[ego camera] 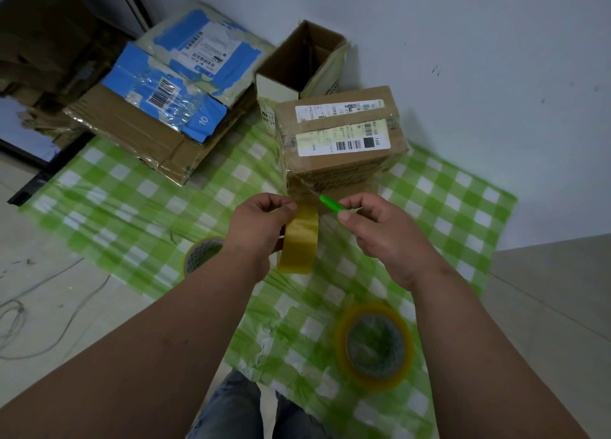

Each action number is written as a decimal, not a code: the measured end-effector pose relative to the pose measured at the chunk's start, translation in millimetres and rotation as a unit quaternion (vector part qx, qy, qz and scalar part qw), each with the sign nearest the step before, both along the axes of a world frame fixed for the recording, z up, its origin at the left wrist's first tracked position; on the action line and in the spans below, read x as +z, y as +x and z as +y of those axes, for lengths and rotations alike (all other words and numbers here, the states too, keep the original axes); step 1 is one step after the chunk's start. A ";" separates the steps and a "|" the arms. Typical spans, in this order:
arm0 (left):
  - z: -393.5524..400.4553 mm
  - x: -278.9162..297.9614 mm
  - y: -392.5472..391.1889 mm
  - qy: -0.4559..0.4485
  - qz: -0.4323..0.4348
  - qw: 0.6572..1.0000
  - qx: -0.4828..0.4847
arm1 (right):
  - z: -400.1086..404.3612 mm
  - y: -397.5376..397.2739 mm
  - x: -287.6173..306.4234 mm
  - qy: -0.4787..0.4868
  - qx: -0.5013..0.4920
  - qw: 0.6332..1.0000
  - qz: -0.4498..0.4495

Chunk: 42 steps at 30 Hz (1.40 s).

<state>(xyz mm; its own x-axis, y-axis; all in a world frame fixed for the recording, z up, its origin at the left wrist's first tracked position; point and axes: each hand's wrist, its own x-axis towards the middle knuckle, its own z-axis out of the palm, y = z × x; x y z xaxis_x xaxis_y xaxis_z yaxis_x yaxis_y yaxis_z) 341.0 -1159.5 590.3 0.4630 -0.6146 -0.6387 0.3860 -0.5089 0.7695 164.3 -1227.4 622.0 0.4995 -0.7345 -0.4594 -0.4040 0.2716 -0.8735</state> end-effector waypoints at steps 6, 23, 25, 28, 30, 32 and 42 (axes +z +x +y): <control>2.4 0.3 -2.0 -0.002 -0.004 1.000 0.003 | -0.9 12.0 12.1 -0.042 0.043 0.994 0.086; 4.5 5.5 -6.0 -0.014 -0.013 1.000 0.009 | -2.0 38.4 17.1 -0.046 0.049 0.988 0.139; 4.7 6.2 -6.3 -0.016 -0.010 1.000 0.009 | -2.7 41.1 18.8 -0.051 0.053 0.986 0.151; 4.2 6.8 -5.7 -0.020 -0.011 1.000 0.008 | -4.0 45.1 20.8 -0.058 0.058 0.982 0.170; 4.1 6.6 -5.3 -0.020 -0.011 1.000 0.009 | -5.3 47.2 20.8 -0.064 0.054 0.980 0.180; 4.0 6.5 -4.9 -0.019 -0.010 1.000 0.008 | -7.1 49.9 21.4 -0.075 0.057 0.977 0.192; 0.3 9.8 -3.5 -0.025 -0.013 1.000 -0.002 | -12.0 62.6 25.2 -0.140 0.115 0.949 0.257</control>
<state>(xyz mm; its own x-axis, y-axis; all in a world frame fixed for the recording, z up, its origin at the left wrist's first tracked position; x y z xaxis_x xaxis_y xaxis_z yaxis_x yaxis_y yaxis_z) 337.5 -1159.2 600.1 0.4769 -0.6471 -0.5949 0.3634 -0.4711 0.8038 226.9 -1239.4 647.2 0.4245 -0.7626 -0.4881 -0.8168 -0.0899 -0.5699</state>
